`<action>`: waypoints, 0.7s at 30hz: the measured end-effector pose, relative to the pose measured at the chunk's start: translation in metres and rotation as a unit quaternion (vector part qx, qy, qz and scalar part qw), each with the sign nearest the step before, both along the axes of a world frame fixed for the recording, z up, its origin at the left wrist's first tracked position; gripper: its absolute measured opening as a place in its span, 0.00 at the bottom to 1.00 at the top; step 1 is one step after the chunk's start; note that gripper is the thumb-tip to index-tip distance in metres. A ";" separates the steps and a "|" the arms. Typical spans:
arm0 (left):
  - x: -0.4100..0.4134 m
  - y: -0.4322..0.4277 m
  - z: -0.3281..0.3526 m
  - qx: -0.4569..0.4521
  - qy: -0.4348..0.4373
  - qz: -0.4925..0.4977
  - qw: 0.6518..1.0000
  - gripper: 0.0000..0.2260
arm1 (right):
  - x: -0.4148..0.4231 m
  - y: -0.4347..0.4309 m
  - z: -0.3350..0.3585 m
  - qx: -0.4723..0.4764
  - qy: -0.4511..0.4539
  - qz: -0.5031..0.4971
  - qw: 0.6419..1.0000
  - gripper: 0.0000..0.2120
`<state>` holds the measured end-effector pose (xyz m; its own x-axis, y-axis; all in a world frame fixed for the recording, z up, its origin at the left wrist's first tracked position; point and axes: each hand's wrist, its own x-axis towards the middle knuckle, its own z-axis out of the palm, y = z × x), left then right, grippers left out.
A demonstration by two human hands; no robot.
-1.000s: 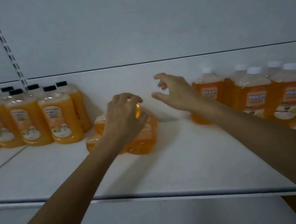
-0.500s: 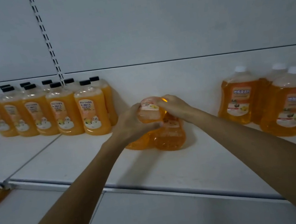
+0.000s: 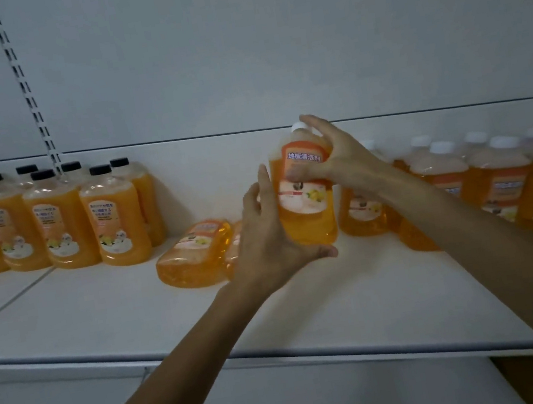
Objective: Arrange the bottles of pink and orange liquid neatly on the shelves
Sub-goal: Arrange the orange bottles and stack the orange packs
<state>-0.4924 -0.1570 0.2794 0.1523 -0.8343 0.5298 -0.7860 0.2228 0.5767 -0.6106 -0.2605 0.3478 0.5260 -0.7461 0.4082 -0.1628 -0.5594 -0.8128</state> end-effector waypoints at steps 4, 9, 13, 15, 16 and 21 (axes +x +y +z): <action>-0.030 -0.018 -0.017 0.071 0.149 -0.127 0.978 0.52 | -0.040 0.012 -0.015 -0.075 0.055 -0.011 0.996 0.46; -0.062 -0.032 -0.042 0.071 0.180 -0.151 0.969 0.44 | -0.077 0.020 -0.048 -0.121 0.093 -0.058 0.986 0.48; -0.082 -0.039 -0.051 0.069 0.186 -0.145 0.969 0.44 | -0.100 0.021 -0.049 -0.177 0.176 -0.108 0.962 0.51; -0.087 -0.039 -0.054 0.070 0.152 -0.145 0.975 0.43 | -0.105 0.022 -0.049 -0.203 0.207 -0.134 0.948 0.51; -0.088 -0.039 -0.057 0.075 0.120 -0.140 0.980 0.42 | -0.107 0.021 -0.050 -0.209 0.214 -0.144 0.943 0.51; -0.088 -0.044 -0.070 0.109 -0.057 -0.015 0.992 0.26 | -0.106 0.013 -0.054 -0.214 0.220 -0.185 0.934 0.51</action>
<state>-0.5800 -0.2011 0.2094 0.0746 -0.9344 0.3482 -0.8432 0.1273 0.5223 -0.7165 -0.2479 0.2934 0.4508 -0.7288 0.5154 -0.6751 -0.6561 -0.3372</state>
